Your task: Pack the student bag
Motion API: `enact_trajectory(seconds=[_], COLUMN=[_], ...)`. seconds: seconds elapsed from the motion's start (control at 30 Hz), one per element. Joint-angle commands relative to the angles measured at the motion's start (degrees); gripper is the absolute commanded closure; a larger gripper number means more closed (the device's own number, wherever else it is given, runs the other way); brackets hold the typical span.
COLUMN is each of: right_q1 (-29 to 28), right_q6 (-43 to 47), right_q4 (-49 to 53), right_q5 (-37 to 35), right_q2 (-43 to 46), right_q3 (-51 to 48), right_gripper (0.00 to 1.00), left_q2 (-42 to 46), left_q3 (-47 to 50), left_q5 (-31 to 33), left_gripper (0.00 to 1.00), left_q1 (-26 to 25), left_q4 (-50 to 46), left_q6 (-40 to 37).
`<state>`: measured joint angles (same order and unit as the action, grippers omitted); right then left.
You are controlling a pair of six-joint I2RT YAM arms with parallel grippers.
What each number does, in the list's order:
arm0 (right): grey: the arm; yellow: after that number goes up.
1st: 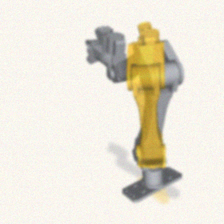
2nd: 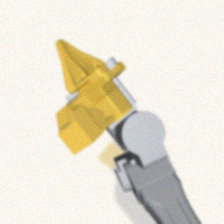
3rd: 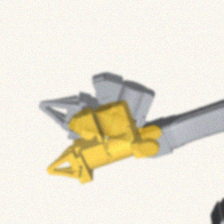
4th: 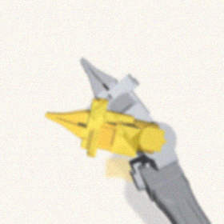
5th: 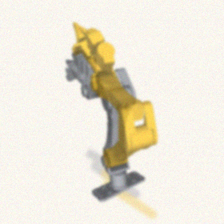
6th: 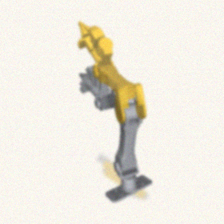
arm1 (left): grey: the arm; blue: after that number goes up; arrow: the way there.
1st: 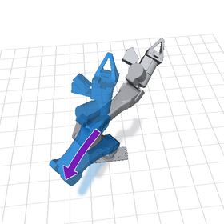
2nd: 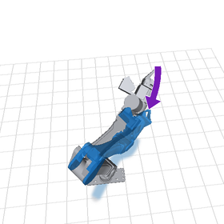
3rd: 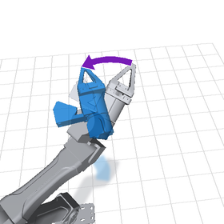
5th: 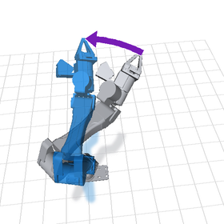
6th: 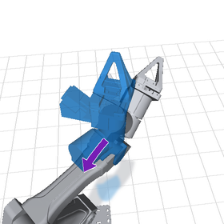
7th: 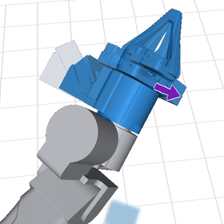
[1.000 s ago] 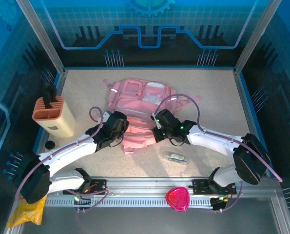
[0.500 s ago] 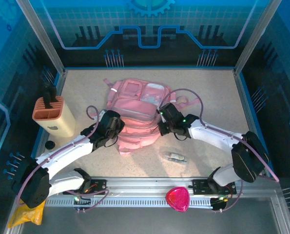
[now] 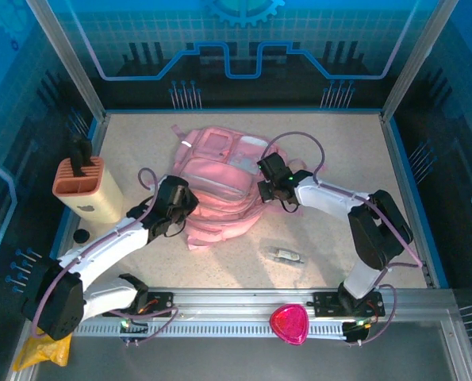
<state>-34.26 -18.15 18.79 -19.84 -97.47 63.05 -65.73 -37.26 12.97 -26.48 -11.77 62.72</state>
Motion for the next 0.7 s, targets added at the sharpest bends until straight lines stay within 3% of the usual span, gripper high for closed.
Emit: enact_trajectory(seconds=[0.0, 0.27, 0.5, 0.57, 0.67], right_q1=[3.30, 5.02, 5.50, 4.99, 4.75], right_q6=[-0.88, -3.18, -4.12, -4.03, -4.36], right_q4=[2.92, 1.38, 0.37, 0.20, 0.03], right_q5=[-9.95, -6.63, 2.04, 4.02, 8.51], right_q2=[-1.30, -1.30, 1.49, 2.80, 5.03], right_q3=[0.72, 0.98, -0.75, -1.08, -1.81], right_gripper=[1.00, 1.00, 1.00, 0.90, 0.78], left_q2=[0.25, -2.06, -2.61, -2.76, -2.56], left_q3=[-1.00, -3.09, -6.39, -7.43, -8.02], left_q5=[5.41, 3.87, 2.75, 1.83, 1.62], left_gripper=[1.00, 1.00, 1.00, 1.00, 0.84], left_q1=[3.07, 3.63, 3.63, 3.63, 3.63], left_q4=[-3.66, -4.53, -6.97, -7.83, -9.39], left_q6=[-3.46, -4.91, -6.37, -6.81, -6.44])
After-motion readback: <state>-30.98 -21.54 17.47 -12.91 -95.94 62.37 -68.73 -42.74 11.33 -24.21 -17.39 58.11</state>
